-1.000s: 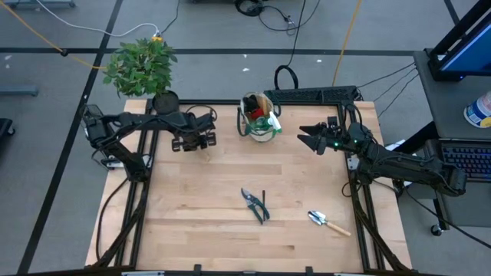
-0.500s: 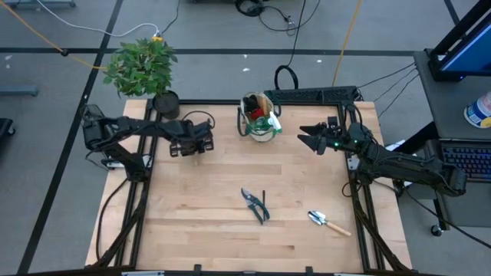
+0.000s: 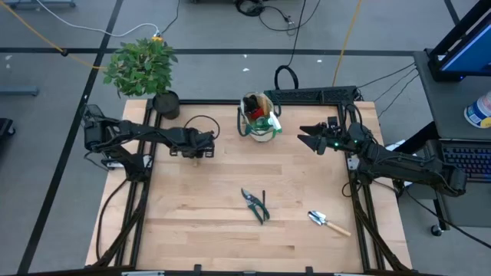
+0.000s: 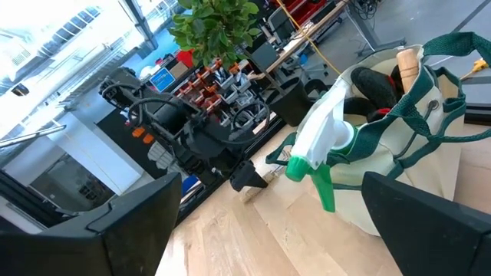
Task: Pick & Place Garden tools in Gardening bag
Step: Put the left hand rake into the gardening bag
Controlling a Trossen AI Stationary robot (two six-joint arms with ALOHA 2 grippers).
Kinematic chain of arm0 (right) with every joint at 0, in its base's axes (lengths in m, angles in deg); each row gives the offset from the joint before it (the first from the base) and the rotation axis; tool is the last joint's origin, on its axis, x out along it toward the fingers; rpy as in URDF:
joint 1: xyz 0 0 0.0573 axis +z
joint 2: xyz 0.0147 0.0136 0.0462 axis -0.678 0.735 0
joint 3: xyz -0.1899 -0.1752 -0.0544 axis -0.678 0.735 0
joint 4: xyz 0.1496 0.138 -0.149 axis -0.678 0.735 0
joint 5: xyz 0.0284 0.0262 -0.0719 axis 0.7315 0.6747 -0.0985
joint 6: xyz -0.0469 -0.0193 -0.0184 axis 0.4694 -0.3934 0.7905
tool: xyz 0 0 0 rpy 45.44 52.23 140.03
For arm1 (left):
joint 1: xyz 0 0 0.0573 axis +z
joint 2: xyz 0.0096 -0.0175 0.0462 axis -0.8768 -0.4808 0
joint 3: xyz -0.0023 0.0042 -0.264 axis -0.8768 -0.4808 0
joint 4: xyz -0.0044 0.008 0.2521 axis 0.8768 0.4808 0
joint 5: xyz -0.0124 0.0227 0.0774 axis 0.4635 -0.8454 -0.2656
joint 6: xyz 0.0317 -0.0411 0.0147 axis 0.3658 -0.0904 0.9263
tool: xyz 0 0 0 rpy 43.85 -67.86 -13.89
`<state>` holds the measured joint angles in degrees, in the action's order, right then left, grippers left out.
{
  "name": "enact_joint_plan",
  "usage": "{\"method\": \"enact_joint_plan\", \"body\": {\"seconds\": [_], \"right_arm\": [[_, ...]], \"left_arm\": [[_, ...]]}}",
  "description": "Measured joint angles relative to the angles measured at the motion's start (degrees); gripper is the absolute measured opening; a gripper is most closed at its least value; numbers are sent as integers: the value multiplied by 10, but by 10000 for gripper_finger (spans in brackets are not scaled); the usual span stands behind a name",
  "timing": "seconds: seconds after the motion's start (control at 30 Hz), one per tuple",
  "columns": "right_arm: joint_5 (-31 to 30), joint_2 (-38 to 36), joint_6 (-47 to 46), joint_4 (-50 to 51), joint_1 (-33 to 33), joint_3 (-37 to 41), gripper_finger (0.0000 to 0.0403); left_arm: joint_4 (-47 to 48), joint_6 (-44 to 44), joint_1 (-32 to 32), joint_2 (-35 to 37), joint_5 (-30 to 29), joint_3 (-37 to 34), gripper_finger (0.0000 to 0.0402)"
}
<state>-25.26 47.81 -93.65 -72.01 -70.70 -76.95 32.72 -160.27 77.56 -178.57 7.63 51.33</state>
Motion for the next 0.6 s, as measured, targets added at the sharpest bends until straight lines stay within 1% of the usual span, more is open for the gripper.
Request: {"method": "enact_joint_plan", "body": {"seconds": [0.13,0.2,0.23,0.33,0.47,0.6], "right_arm": [[0,0,0,0,0,0,394],[0,0,0,0,0,0,394],[0,0,0,0,0,0,394],[0,0,0,0,0,0,394],[0,0,0,0,0,0,394],[0,0,0,0,0,0,394]], "left_arm": [[-4,11,-25,32,1,-3,65],[-8,13,-42,61,32,-4,65],[-10,18,-49,79,33,-3,65],[-9,23,-70,130,16,-3,65],[-8,22,-112,198,13,-1,65],[-38,25,-151,258,0,-1,65]]}}
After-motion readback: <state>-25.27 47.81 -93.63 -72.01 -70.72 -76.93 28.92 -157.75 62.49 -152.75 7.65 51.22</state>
